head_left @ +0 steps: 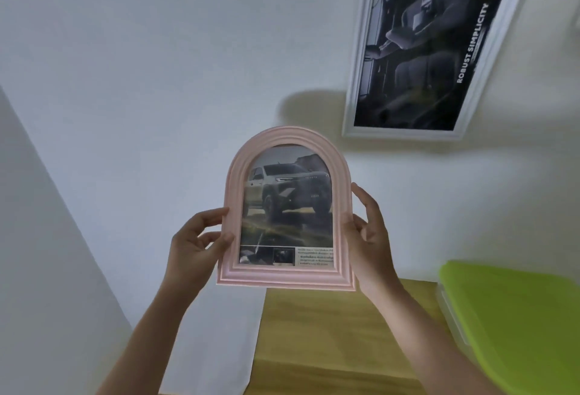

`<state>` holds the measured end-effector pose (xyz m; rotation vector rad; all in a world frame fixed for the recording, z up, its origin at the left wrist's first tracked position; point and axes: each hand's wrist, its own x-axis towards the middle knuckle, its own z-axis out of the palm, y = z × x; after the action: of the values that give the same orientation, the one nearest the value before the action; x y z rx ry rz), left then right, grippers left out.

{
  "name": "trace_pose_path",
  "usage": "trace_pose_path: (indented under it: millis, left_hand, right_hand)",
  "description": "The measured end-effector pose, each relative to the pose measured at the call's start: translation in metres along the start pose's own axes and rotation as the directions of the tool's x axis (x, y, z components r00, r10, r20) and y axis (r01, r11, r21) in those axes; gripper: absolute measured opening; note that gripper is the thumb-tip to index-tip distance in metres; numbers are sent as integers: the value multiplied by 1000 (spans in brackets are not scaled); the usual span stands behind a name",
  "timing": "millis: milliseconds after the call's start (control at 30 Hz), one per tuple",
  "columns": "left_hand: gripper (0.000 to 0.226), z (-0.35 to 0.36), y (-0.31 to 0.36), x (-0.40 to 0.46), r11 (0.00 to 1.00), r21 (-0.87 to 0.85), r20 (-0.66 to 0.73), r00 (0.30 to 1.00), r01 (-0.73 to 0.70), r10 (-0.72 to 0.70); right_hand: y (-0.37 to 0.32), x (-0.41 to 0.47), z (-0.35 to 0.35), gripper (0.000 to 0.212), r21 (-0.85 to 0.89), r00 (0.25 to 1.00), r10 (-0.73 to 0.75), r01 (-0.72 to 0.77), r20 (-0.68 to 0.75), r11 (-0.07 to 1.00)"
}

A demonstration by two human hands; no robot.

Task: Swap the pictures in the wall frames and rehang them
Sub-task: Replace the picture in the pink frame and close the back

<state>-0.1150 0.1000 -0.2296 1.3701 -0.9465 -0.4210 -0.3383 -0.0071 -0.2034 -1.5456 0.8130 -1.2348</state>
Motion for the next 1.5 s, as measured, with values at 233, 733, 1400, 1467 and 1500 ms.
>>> trace_pose_path:
  millis: [233,733,1400,1467,1500]
  left_hand:
    - [37,-40,81,92,964,-46,-43,965,-260,258]
    - [35,-72,226,269,826,-46,-120,824,-561,553]
    - [52,-43,187,300,750,232,-110,749,-619,653]
    - [55,-41,183,301,738,261,-115,739,-623,664]
    - [55,-40,182,302,734,271,-118,736,-622,667]
  right_hand:
    - [-89,70,54,44,94,962,-270,273,-46,957]
    - [-234,230,120,43,117,786,-594,615,-170,780]
    - [-177,251,137,52,-269,696,-680,626,-233,732]
    - [-173,250,138,58,-313,673,-706,636,-221,705]
    - [-170,251,139,60,-327,666,-715,640,-215,695]
